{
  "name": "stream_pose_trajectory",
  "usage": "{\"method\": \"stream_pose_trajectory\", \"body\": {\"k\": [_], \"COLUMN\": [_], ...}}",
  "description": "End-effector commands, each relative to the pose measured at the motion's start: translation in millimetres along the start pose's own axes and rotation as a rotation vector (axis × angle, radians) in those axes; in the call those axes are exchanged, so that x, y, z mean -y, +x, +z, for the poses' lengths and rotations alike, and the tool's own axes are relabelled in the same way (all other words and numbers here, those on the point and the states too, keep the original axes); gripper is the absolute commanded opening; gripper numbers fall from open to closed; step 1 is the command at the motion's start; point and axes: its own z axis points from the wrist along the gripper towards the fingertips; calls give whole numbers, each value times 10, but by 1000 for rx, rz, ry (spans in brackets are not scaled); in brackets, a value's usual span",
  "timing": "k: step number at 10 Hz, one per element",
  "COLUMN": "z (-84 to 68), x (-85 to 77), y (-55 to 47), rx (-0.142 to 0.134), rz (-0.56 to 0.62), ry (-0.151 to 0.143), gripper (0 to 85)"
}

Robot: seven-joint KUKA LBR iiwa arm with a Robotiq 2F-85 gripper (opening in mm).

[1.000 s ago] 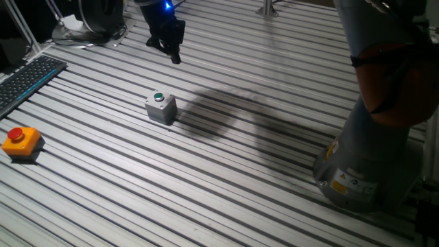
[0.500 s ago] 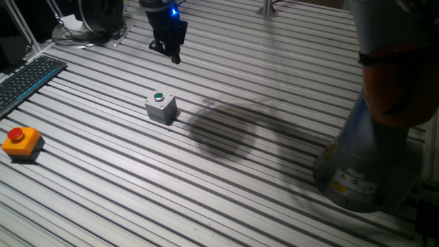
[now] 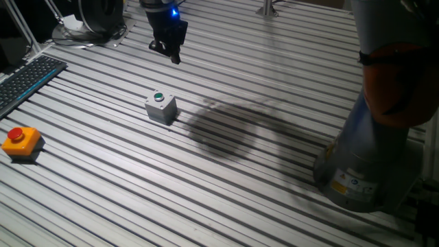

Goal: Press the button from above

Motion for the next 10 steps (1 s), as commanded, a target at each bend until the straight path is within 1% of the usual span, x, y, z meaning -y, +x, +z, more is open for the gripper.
{"method": "stream_pose_trajectory", "body": {"k": [1, 2, 4, 5, 6, 7, 8, 9, 10], "z": [36, 71, 154, 179, 231, 275, 311, 368, 459], "x": [-14, -42, -55, -59, -99, -126, -113, -75, -14], "y": [-48, -80, -153, -175, -209, -241, -275, -327, -383], "rx": [-4, -6, -9, -17, -23, -21, -22, -22, -19], "rz": [12, 24, 16, 29, 57, 67, 67, 61, 52], "ry": [17, 30, 35, 48, 77, 77, 63, 54, 41], "gripper": [0, 0, 0, 170, 340, 340, 340, 340, 340]}}
